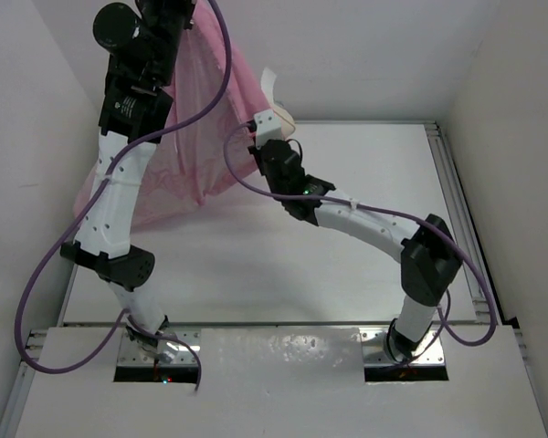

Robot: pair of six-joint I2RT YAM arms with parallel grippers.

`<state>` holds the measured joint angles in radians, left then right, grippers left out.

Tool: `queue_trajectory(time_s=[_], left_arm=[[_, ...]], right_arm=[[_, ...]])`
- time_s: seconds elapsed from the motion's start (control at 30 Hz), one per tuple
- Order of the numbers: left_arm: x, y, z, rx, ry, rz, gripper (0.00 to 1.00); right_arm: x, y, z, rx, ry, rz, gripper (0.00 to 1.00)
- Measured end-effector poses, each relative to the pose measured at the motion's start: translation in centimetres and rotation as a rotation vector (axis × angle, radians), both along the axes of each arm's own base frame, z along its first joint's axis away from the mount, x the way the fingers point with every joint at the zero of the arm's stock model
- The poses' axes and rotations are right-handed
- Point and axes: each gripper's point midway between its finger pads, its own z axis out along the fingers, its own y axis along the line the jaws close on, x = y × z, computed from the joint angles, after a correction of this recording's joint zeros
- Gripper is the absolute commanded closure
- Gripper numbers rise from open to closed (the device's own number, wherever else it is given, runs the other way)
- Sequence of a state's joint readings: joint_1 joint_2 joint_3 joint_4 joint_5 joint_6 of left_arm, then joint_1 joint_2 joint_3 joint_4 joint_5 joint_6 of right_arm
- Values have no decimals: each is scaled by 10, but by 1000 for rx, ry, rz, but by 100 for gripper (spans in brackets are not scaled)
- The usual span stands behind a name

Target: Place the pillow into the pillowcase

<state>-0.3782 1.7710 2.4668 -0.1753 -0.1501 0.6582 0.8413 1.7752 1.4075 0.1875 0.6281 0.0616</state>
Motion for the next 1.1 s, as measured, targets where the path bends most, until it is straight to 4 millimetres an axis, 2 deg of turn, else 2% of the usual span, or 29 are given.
queue_trajectory(time_s=[0.03,0.1,0.13,0.17,0.2,0.27,0.33,0.4,0.43,0.47,0.53,0.6,0.63,0.7,0.77,0.87,0.93,1.1], left_arm=[[0,2,-1,2,1,7,100],[0,9,-1,3,-1,28,100],[0,12,-2,4,-3,39,100],[1,17,-2,1,-10,56,100],[3,22,-2,-2,-15,72,100],[6,33,0,-13,-36,109,100],[7,46,4,-24,-58,145,100],[7,57,8,-39,-76,175,100],[7,61,9,-46,-83,187,100],[6,63,12,-53,-92,188,100],[4,60,15,-58,-100,175,100],[3,52,15,-53,-98,146,100],[3,48,14,-49,-95,135,100],[7,40,9,-36,-80,113,100],[13,39,0,-24,-62,111,100],[27,46,-15,-9,-28,146,100],[35,52,-18,-6,-22,166,100],[36,56,-26,21,19,146,100]], right_arm=[[5,-5,5,6,-14,-12,100],[19,-29,23,10,-49,-58,100],[30,-43,37,9,-72,-87,100],[43,-60,60,20,-111,-124,100],[57,-79,92,41,-164,-162,100],[72,-110,161,80,-277,-208,100],[73,-133,239,135,-411,-231,100],[52,-148,321,215,-581,-223,100],[36,-152,350,244,-648,-207,100],[13,-154,377,274,-715,-178,100],[-26,-157,408,313,-794,-126,100],[-56,-162,423,338,-840,-83,100],[-64,-166,427,346,-855,-77,100],[-66,-175,429,351,-861,-89,100],[-56,-178,424,340,-846,-102,100],[-29,-178,417,317,-813,-120,100],[-16,-177,412,289,-793,-123,100],[-7,-179,397,242,-736,-115,100]])
